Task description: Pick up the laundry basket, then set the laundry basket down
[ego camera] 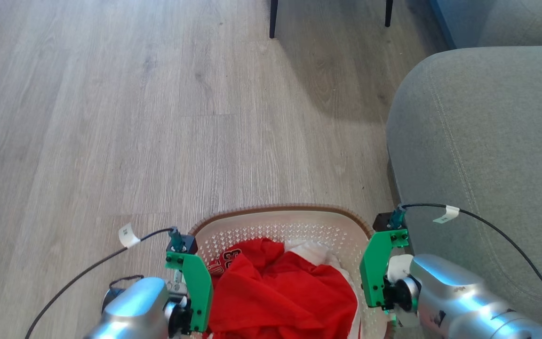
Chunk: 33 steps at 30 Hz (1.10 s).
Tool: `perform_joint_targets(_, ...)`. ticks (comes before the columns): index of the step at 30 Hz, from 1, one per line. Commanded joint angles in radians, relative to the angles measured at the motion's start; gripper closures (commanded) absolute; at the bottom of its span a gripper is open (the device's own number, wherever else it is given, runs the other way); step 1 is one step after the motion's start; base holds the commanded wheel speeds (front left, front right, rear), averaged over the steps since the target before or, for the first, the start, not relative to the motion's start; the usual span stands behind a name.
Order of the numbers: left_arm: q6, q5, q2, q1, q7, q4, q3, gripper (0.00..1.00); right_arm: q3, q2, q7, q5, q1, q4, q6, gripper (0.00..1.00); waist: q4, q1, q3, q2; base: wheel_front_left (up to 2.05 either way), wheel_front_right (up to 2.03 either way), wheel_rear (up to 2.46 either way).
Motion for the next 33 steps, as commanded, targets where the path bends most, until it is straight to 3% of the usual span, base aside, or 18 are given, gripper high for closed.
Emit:
perform_joint_targets(1,-0.026,0.013,0.011,-0.049,0.001,-0.035,-0.019,1.0,0.024,0.01,-0.003,-0.02,-0.029,-0.021,0.008,1.0,0.001,0.0001,0.0,-0.0001,0.0,0.0,0.0)
perform_joint_targets(33,-0.026,-0.077,0.004,-0.077,-0.032,-0.008,-0.109,1.0,0.04,0.004,-0.02,0.019,-0.058,-0.025,0.008,1.0,0.001,0.0001,0.004,-0.0001,0.0,0.0,0.0)
